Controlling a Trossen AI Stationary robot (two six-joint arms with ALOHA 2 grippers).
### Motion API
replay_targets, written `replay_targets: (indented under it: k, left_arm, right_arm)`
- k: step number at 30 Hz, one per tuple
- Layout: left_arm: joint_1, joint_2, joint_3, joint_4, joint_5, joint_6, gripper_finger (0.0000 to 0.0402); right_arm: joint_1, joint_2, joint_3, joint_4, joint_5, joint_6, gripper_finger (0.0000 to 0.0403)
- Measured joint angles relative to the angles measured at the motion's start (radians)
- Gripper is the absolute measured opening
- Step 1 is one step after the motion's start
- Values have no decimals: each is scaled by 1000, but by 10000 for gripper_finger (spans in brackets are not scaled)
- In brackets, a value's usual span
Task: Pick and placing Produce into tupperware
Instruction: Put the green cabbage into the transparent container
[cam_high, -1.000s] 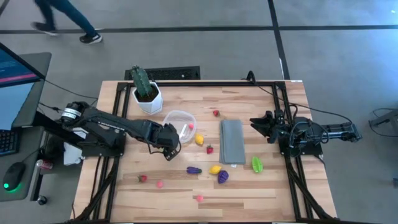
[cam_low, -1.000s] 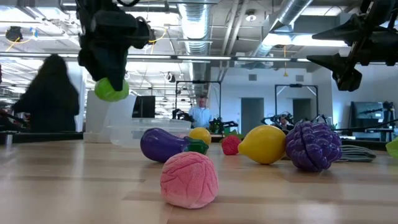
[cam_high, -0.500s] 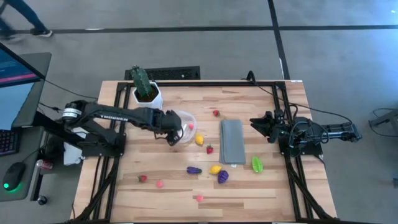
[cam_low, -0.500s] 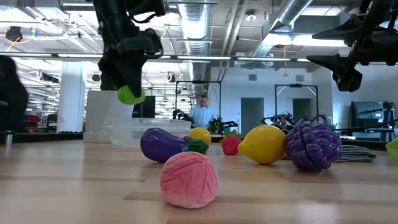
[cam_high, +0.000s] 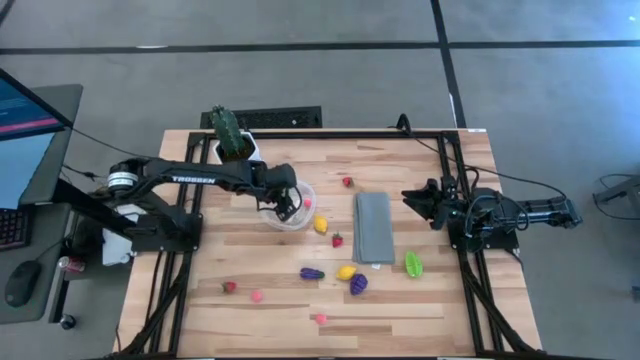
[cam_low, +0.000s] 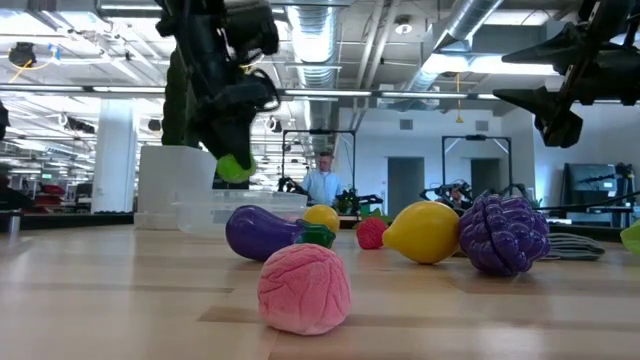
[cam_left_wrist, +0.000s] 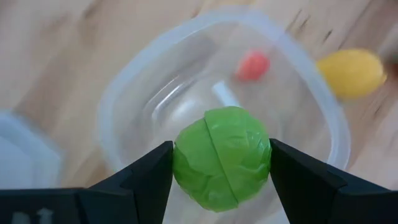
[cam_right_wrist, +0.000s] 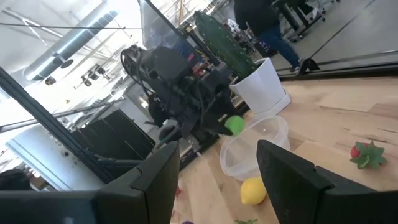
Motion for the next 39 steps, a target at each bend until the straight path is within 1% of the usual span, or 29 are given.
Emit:
replay_targets:
  k: [6, 11, 28, 39]
  left_arm:
    - [0, 52, -2, 8, 0, 18, 243]
    - [2, 76, -2, 7, 7, 29, 242]
    - [4, 78, -2, -22, 25, 62, 240]
    - [4, 78, -2, -46, 25, 63, 251]
  right_arm:
    - [-1, 6, 1, -3, 1, 6, 239]
    - [0, 13, 0, -8, 0, 8, 239]
    - [0, 13, 0, -4, 0, 10, 239]
    - [0, 13, 0, 1, 0, 15, 239]
